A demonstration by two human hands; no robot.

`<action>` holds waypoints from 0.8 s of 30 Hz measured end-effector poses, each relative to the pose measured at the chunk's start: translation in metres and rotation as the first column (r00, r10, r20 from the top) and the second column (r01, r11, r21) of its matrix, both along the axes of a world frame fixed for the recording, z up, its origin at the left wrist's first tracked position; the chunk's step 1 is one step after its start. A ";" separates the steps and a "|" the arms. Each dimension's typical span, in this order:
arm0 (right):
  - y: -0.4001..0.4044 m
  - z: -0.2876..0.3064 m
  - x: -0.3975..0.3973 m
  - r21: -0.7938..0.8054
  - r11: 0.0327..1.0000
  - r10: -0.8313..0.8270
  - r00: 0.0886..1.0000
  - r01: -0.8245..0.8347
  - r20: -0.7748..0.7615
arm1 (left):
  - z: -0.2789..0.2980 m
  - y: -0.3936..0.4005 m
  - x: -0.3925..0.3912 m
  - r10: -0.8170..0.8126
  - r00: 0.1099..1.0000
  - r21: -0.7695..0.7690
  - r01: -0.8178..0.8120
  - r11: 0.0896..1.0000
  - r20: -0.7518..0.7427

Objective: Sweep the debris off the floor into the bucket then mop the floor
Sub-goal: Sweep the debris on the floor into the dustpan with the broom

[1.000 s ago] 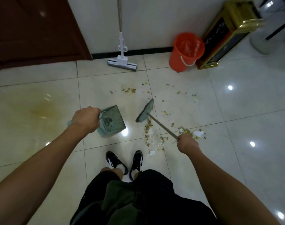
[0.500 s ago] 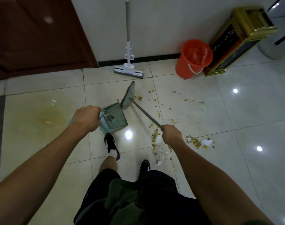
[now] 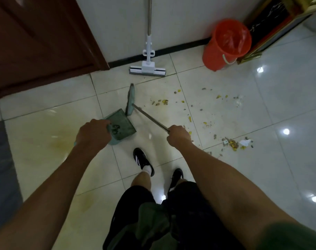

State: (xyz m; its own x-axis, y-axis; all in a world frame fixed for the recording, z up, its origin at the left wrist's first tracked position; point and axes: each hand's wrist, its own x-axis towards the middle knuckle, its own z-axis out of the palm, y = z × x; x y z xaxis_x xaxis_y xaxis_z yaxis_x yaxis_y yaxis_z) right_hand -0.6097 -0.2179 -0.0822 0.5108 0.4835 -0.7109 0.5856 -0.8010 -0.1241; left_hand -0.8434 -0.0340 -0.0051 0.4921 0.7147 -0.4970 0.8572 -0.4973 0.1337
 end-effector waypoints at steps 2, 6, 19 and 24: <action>-0.002 -0.002 0.005 -0.051 0.998 0.031 0.999 -0.029 0.038 | 0.003 0.007 0.010 -0.011 1.000 -0.029 0.011 1.000 -0.007; -0.020 0.001 0.024 -0.117 0.992 0.054 0.992 -0.040 0.114 | 0.007 0.004 0.034 -0.095 0.993 -0.058 0.091 0.994 -0.071; -0.192 0.016 0.088 -0.088 0.968 -0.217 0.958 0.236 0.189 | 0.009 -0.082 0.121 -0.381 0.914 -0.005 0.384 0.923 -0.140; -0.260 0.022 0.098 -0.087 0.928 -0.341 0.921 0.361 0.186 | 0.011 -0.110 0.162 -0.491 0.863 0.064 0.500 0.864 -0.123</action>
State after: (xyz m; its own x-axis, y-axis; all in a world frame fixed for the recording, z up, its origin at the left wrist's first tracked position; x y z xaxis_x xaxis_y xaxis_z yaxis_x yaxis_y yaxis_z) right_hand -0.5114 -0.4775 -0.0601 0.7471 0.1697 -0.6427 0.2680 -0.9617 0.0576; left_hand -0.6811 -0.1444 0.0057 0.7449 0.4335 -0.5072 0.5008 -0.8655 -0.0043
